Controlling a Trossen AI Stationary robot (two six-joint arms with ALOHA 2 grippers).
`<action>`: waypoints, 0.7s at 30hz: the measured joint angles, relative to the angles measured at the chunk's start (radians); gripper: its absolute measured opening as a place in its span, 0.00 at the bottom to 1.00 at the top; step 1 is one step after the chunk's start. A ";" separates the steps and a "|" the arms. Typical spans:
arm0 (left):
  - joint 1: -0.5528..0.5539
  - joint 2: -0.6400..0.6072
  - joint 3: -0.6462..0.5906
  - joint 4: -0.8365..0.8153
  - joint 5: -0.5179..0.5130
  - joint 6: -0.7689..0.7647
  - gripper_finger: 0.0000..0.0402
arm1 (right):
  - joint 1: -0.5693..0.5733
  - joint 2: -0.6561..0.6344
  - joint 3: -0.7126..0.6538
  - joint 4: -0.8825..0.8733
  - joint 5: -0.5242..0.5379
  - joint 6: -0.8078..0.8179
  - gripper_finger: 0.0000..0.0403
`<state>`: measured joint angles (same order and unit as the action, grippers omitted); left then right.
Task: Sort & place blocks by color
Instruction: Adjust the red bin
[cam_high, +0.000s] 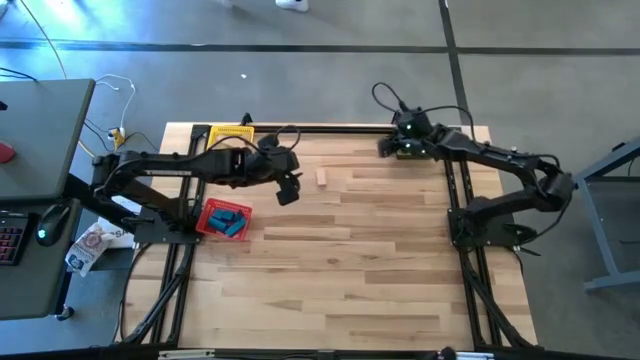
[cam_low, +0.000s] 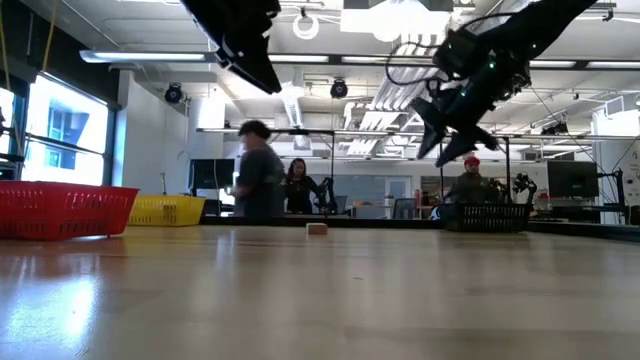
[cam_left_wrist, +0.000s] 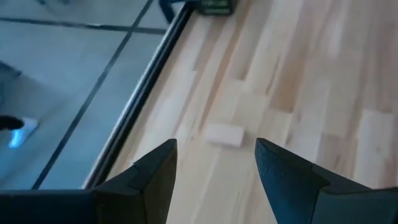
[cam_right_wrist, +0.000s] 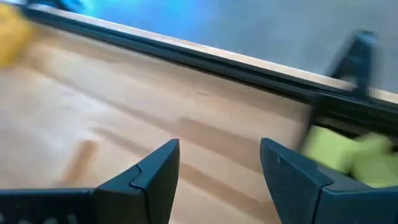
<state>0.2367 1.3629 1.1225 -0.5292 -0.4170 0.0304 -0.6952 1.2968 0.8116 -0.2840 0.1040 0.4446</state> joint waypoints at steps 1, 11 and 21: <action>0.000 -0.006 0.000 -0.013 -0.011 -0.003 0.50 | 0.026 0.000 0.000 0.023 0.000 0.001 0.52; -0.010 -0.010 -0.046 -0.123 -0.032 -0.103 0.50 | 0.234 0.007 0.000 0.293 -0.010 -0.022 0.52; -0.108 -0.010 -0.171 -0.132 0.070 -0.278 0.50 | 0.298 0.006 0.000 0.351 0.000 -0.060 0.52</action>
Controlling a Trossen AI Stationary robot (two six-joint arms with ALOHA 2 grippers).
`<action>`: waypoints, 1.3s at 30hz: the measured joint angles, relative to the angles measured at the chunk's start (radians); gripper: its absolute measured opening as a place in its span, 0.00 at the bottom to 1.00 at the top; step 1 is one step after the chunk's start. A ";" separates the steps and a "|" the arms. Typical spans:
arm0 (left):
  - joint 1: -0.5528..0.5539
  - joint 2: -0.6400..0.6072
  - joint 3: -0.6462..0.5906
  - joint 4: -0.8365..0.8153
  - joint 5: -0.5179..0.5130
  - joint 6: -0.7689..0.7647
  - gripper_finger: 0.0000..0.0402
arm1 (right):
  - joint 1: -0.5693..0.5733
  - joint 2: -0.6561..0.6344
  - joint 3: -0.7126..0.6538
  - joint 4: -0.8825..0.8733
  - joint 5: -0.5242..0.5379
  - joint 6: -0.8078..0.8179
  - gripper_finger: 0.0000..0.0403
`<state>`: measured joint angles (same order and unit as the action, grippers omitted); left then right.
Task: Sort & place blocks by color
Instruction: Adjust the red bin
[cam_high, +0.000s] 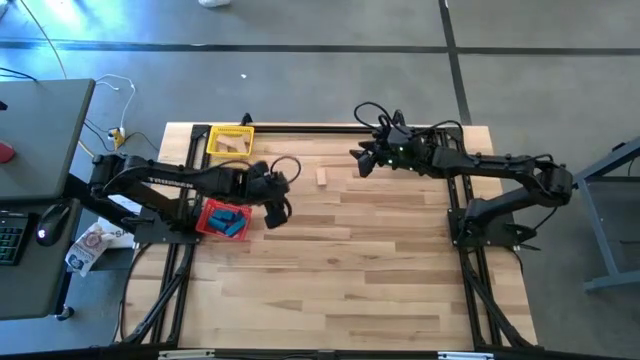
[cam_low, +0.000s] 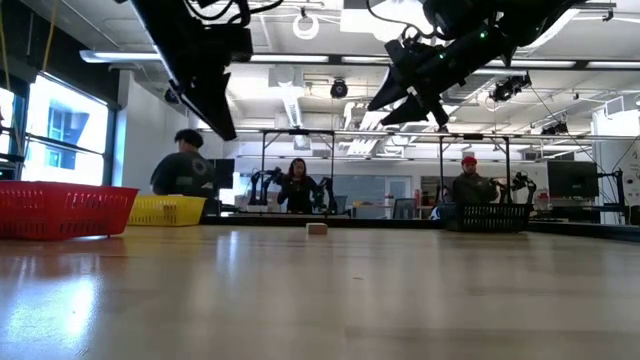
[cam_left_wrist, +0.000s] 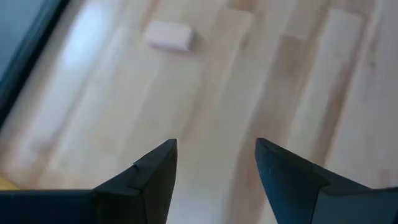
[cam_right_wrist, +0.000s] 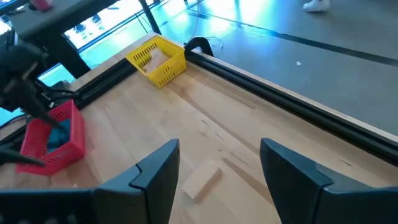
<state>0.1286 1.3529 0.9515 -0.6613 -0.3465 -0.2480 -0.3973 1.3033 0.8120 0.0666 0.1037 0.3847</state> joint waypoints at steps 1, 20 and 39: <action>-0.014 0.000 -0.011 0.000 0.002 -0.022 0.50 | 0.000 0.000 0.000 0.000 0.000 0.001 0.52; -0.111 0.000 -0.203 -0.002 0.093 -0.404 0.50 | 0.000 0.000 0.000 -0.008 0.001 0.026 0.52; -0.101 0.000 -0.266 -0.058 0.065 -0.467 0.50 | 0.000 0.000 0.000 -0.028 0.001 0.026 0.52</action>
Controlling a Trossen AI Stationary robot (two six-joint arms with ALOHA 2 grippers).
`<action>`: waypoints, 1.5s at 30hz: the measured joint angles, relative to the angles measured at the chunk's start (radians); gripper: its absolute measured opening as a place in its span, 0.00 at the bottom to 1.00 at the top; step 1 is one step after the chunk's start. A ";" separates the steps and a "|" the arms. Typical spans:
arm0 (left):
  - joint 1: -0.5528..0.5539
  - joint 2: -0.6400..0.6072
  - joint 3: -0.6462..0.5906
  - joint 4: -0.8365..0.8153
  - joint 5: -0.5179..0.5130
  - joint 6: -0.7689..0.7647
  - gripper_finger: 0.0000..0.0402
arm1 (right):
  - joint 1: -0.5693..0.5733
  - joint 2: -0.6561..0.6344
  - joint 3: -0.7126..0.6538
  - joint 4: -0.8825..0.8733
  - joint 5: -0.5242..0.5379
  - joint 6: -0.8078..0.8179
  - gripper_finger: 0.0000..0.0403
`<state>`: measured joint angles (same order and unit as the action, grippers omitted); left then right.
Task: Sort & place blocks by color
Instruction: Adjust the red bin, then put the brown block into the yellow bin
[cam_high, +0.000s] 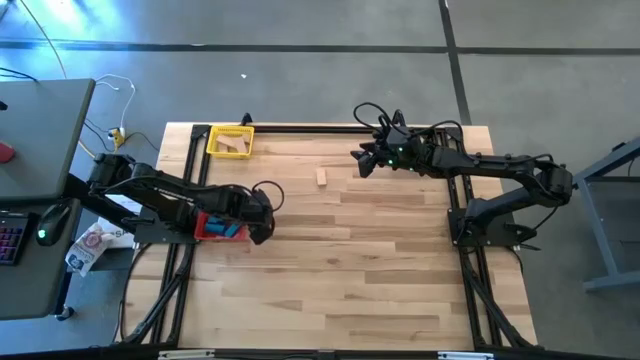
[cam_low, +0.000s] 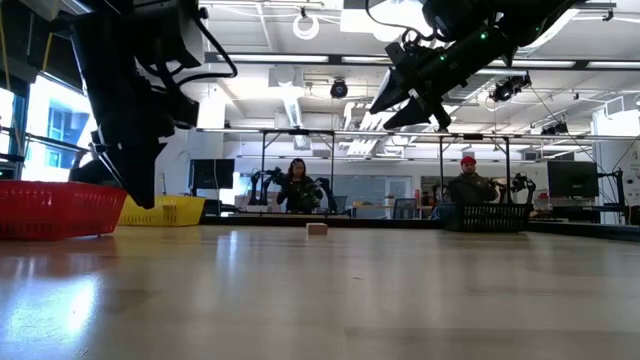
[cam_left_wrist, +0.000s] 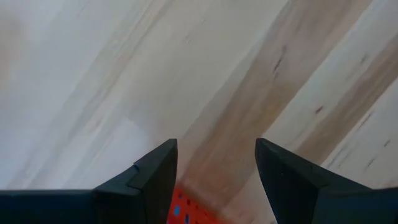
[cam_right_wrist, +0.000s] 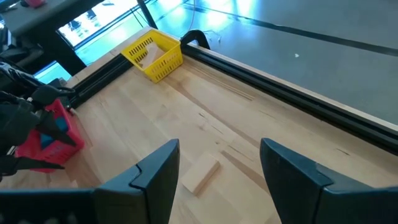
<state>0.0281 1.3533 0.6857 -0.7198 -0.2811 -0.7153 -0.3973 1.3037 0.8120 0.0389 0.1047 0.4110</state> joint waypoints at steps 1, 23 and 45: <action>0.004 0.000 0.000 -0.003 0.000 0.000 0.50 | 0.000 0.000 0.000 -0.002 0.000 0.000 0.52; 0.050 0.000 0.129 0.312 -0.116 0.339 0.50 | 0.012 0.000 0.000 -0.020 -0.001 0.042 0.52; 0.216 -0.199 0.136 0.385 -0.173 0.562 0.50 | 0.145 0.087 0.221 0.063 0.153 -0.151 0.52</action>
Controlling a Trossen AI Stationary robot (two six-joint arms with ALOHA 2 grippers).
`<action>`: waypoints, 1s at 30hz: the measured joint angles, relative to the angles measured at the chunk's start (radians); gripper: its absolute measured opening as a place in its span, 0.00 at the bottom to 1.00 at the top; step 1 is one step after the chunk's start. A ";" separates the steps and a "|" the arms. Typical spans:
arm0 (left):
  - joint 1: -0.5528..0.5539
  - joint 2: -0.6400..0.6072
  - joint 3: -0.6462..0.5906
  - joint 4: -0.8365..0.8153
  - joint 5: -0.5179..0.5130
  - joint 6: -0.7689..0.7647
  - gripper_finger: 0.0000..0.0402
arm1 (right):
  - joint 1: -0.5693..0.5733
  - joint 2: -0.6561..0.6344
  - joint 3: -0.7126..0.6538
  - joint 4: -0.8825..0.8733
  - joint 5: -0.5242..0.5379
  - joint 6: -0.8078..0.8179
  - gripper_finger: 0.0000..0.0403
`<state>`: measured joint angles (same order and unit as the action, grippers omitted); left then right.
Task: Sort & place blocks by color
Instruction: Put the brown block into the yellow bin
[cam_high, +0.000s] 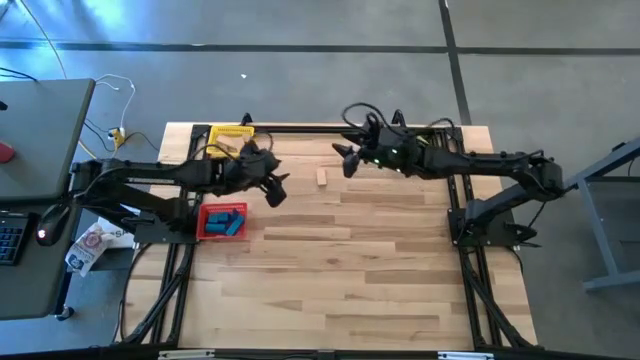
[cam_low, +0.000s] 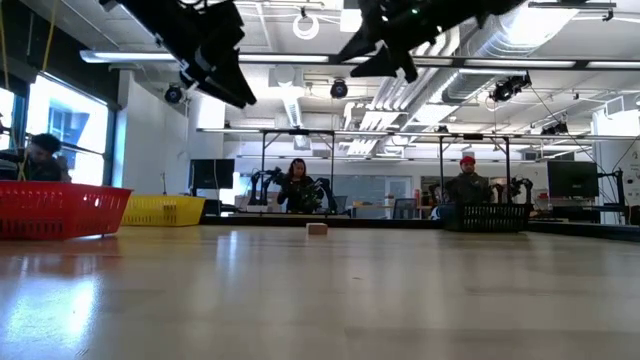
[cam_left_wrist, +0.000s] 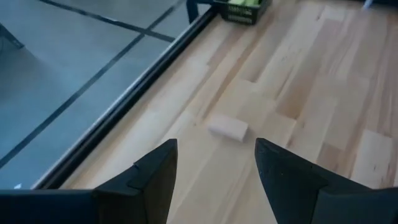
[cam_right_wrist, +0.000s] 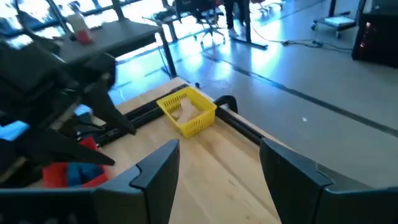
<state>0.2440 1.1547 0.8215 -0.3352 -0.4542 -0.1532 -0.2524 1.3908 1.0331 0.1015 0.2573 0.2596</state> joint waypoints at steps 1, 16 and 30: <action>0.000 -0.020 0.000 -0.017 -0.004 0.000 0.50 | -0.004 0.021 0.036 -0.034 0.009 0.005 0.52; -0.003 -0.094 -0.032 -0.195 -0.003 -0.071 0.50 | -0.021 0.379 0.382 -0.531 0.010 0.342 0.52; -0.003 -0.093 -0.055 -0.185 -0.004 -0.071 0.50 | 0.000 0.557 0.394 -0.517 -0.007 0.492 0.52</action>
<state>0.2409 1.0618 0.7662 -0.5201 -0.4580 -0.2245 -0.2528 1.9481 1.4269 -0.4160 0.2498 0.7512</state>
